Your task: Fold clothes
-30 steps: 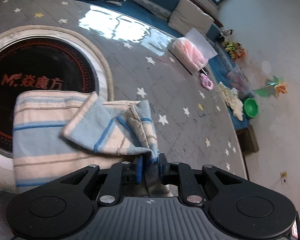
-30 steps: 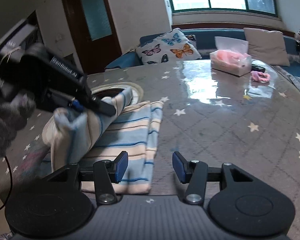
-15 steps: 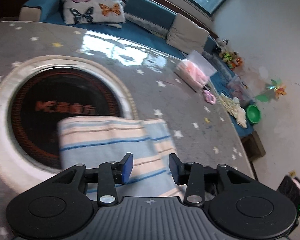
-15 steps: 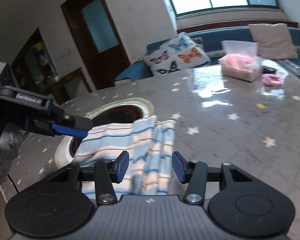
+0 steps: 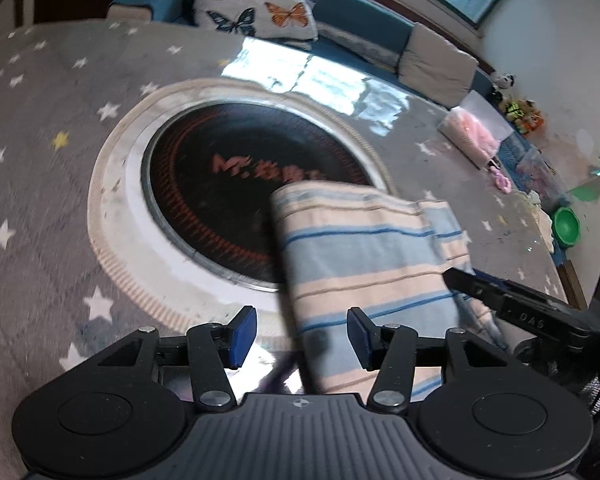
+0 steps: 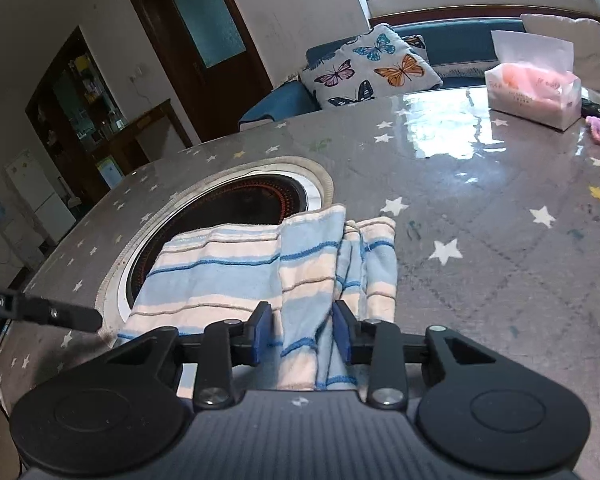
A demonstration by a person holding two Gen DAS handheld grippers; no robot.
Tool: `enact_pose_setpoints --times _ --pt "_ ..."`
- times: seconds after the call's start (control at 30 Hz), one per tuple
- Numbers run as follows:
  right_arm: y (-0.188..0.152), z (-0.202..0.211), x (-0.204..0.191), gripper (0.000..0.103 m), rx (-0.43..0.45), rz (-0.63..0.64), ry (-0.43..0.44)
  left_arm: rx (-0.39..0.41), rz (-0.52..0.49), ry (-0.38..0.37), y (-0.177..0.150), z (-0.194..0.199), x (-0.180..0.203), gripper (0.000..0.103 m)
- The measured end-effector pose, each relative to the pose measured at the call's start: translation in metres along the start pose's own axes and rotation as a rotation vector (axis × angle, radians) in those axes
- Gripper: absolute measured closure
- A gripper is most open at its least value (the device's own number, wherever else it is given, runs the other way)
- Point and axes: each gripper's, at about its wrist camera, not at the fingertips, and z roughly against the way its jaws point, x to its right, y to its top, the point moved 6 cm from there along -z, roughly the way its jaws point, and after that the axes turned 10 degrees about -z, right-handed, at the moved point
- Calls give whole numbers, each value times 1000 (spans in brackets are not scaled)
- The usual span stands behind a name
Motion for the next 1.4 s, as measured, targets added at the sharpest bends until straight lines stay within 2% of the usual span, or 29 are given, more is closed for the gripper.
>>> enact_pose_setpoints --times 0.07,0.27,0.47,0.57,0.67,0.8,0.87,1.03,1.23,1.3,1.4 --pt "-1 -1 0 84 -1 2 -8 -5 10 -5 -2 -2 -2 50" --pt "4 2 -1 97 7 -30 0 -13 13 -15 -4 -8 -1 49" --pt "24 31 -16 97 81 -38 55 -19 18 -13 -5 -10 -3 49" --pt "29 33 -7 97 123 -45 3 -16 14 -16 -5 -11 -3 48" --pt "25 18 13 97 89 -116 -11 -18 0 -9 -5 -11 0 46" --pt "15 5 26 93 56 -137 -46 -16 -17 -6 -4 -11 2 46" --pt "17 9 27 86 74 -125 -70 -8 -27 -1 -3 -9 4 46" --pt "30 25 16 86 135 -45 -84 15 -54 0 6 -12 13 46" --pt "40 6 1 86 103 11 -23 65 -127 12 29 -22 32 47" --pt "42 -4 0 86 89 25 -22 85 -145 2 38 -28 38 48" --pt "43 -20 4 87 62 42 -39 101 -166 -14 51 -38 43 55"
